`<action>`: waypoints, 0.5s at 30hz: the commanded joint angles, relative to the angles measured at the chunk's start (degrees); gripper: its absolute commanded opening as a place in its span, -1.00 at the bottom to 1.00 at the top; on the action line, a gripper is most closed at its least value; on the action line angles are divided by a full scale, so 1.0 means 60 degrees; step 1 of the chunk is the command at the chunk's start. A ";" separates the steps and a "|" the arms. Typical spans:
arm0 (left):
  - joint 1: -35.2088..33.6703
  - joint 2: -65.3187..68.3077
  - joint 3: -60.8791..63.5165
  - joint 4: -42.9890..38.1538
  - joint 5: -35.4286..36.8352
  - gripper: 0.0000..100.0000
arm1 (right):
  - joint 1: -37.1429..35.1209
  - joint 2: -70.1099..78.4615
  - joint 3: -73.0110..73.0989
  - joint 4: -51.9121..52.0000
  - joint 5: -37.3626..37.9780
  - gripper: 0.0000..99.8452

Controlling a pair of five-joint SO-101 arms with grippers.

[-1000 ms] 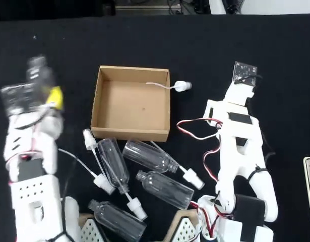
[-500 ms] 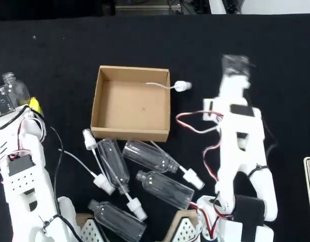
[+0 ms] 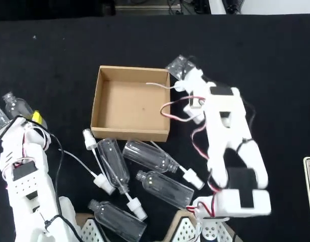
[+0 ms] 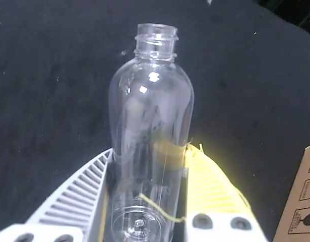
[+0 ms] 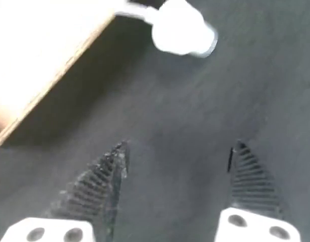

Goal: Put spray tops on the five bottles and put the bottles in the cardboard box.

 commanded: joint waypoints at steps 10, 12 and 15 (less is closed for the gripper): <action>0.0256 0.0044 -0.0081 -0.0234 0.0088 -0.88 | -0.0967 0.2015 -0.2571 -0.0469 0.0908 -0.40; 0.0256 0.0073 -0.0066 -0.0410 0.0059 -0.88 | -0.1055 0.2103 -0.2630 -0.0615 0.0908 -0.40; 0.0256 0.0044 0.0315 -0.1084 0.0029 -0.88 | -0.1040 0.2337 -0.2571 -0.1568 0.0908 -0.40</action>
